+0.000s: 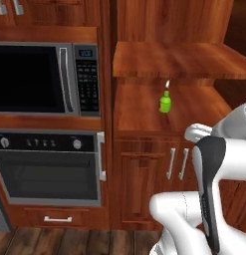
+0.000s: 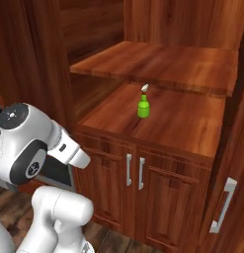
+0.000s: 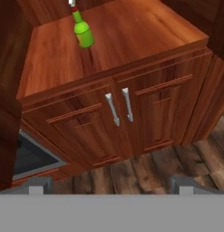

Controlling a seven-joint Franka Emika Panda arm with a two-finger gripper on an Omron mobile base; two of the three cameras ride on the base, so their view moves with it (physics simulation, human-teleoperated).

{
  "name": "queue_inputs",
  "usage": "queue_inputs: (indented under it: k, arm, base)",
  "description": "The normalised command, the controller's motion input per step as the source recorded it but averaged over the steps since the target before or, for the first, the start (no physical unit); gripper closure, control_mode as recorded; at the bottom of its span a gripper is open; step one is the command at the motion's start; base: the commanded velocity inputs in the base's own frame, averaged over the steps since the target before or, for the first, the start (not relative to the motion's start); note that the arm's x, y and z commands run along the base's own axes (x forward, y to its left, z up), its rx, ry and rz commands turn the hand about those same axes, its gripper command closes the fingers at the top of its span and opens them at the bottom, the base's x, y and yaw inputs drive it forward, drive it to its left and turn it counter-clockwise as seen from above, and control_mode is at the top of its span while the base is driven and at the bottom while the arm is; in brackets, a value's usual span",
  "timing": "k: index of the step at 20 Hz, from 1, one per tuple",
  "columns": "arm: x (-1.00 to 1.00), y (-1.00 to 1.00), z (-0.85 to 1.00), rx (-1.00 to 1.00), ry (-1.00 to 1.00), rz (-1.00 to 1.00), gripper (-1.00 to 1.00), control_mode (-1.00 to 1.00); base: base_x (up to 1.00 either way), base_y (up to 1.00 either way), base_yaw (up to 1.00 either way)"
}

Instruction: Move the cutting board and knife to the sink. Then move spray from the cabinet to the counter.

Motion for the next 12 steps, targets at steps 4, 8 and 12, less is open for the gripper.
queue_inputs:
  k: [4,8,12]
  arm:
    - [0.00,0.00,0.00,0.00,0.00,0.00,-1.00,1.00]
    - [0.00,0.00,0.00,0.00,0.00,0.00,-1.00,1.00]
    - [0.00,0.00,0.00,0.00,0.00,0.00,-1.00,1.00]
  base:
    - [0.00,-0.34,0.01]
    - [0.06,0.00,0.00]
    - [0.18,0.00,0.00]
